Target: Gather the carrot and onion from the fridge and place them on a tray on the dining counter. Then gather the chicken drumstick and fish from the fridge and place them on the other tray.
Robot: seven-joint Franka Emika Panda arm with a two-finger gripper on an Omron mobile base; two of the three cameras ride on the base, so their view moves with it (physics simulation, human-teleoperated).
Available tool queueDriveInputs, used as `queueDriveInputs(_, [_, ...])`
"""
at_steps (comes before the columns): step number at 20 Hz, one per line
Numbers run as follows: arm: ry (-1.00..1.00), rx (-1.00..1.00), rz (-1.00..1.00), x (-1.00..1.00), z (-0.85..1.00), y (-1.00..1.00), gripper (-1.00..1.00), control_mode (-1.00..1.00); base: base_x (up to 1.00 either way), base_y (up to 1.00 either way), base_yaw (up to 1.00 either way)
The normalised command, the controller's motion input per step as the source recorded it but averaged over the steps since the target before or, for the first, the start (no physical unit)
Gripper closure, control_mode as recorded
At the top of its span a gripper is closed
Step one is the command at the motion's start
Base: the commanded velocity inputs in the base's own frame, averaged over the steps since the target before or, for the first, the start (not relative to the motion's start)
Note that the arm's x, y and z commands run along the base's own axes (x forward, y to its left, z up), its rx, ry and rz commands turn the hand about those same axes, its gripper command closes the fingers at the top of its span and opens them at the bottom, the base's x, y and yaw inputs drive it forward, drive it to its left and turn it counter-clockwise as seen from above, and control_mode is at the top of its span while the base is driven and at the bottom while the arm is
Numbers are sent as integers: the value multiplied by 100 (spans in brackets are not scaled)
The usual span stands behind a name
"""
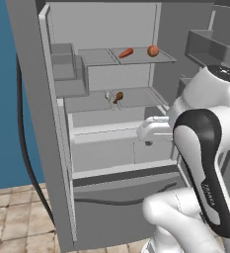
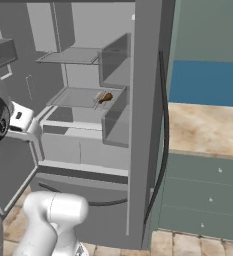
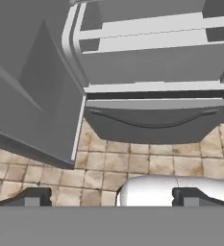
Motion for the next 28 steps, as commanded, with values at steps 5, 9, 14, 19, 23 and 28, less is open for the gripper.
queueDriveInputs(5, [5, -16, -14, 5, -7, -35, -100, -100, 0, 0, 0])
queueDriveInputs(9, [5, -21, -1, 14, -25, -24, -100, -100, 0, 0, 0])
queueDriveInputs(14, [1, 0, 0, 4, 0, 0, -100, -100, 0, 0, 0])
queueDriveInputs(19, [1, 0, 0, 24, 0, 0, -100, -100, 0, 0, 0])
queueDriveInputs(23, [0, 0, 0, 14, -1, 0, -100, 100, 17, 0, 0])
queueDriveInputs(28, [0, 0, 0, 0, 0, 0, -100, 100, 43, 11, -2])
